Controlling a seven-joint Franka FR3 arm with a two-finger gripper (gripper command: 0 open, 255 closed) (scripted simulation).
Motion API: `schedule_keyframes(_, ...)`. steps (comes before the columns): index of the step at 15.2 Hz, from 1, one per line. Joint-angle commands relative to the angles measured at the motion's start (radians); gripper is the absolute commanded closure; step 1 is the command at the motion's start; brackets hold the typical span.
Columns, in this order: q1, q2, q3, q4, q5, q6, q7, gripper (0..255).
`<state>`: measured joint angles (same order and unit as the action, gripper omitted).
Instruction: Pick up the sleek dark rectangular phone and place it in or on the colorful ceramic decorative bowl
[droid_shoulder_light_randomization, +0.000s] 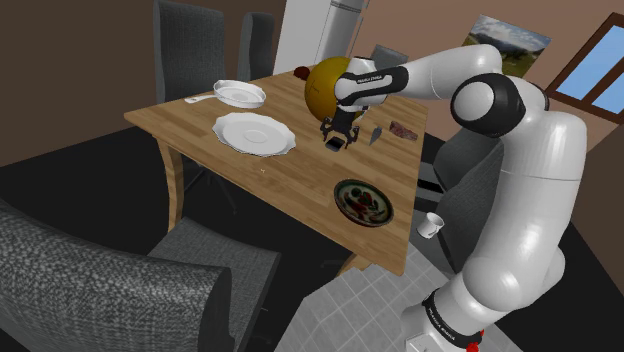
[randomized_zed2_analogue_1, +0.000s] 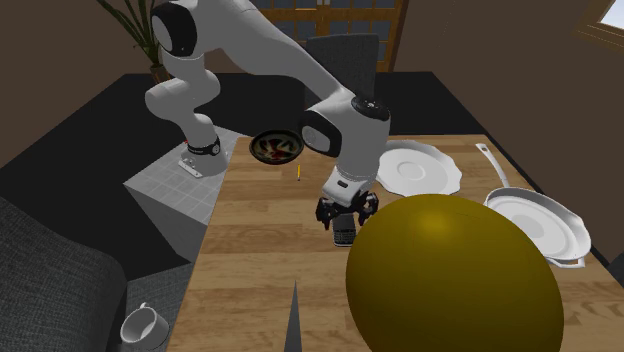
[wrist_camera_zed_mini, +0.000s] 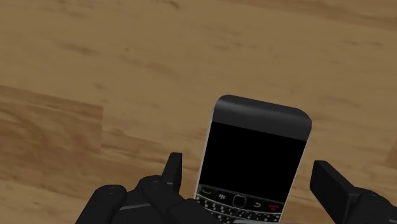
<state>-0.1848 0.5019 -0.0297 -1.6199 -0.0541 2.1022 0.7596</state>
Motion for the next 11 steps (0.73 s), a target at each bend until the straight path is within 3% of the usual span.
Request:
schedule_keyframes(1,0.000,0.001,0.000,0.000,0.000,0.001,0.000,0)
schedule_keyframes(5,0.000,0.001,0.000,0.000,0.000,0.001,0.000,0)
schedule_keyframes(6,0.000,0.001,0.000,0.000,0.000,0.001,0.000,255)
schedule_keyframes(11,0.000,0.001,0.000,0.001,0.000,0.001,0.000,255)
